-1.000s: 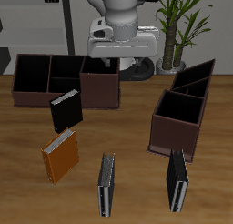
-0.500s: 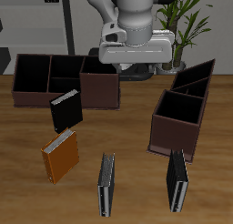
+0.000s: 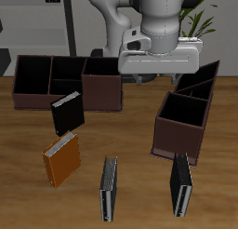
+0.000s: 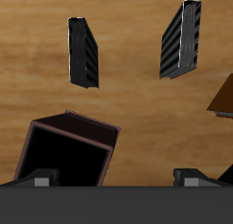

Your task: Place the left striped book into the back desk caddy's left compartment

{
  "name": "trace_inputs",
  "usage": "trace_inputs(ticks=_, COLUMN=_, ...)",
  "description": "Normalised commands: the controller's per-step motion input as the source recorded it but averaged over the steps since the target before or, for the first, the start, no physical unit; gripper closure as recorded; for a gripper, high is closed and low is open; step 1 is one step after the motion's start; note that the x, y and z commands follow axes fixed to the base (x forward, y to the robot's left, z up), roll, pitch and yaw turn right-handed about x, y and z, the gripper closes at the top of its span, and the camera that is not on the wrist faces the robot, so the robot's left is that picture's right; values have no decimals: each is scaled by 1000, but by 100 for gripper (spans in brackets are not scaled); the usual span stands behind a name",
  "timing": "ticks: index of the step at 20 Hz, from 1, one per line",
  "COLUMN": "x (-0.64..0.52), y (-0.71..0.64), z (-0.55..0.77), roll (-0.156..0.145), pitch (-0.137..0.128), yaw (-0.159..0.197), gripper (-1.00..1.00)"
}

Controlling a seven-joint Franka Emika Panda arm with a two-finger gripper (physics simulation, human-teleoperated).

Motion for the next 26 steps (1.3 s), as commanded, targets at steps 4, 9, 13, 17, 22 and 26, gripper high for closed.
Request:
trace_inputs(ticks=4, x=537, y=339, z=-22, roll=-7, pitch=-11, yaw=28, gripper=-100)
trace_inputs(ticks=9, x=385, y=169, z=-32, roll=-49, pitch=-22, yaw=28, gripper=-100)
trace_inputs(ticks=13, x=491, y=87, z=-88, roll=-36, pitch=-7, yaw=8, gripper=-100)
trace_inputs(ticks=17, x=390, y=70, z=-67, roll=-8, pitch=-16, yaw=-4, gripper=-100)
trace_inputs(ticks=22, x=352, y=100, z=-122, roll=-10, pitch=-23, yaw=6, gripper=-100)
trace_inputs(ticks=26, x=223, y=112, z=-166, roll=9, pitch=9, yaw=0, gripper=-100)
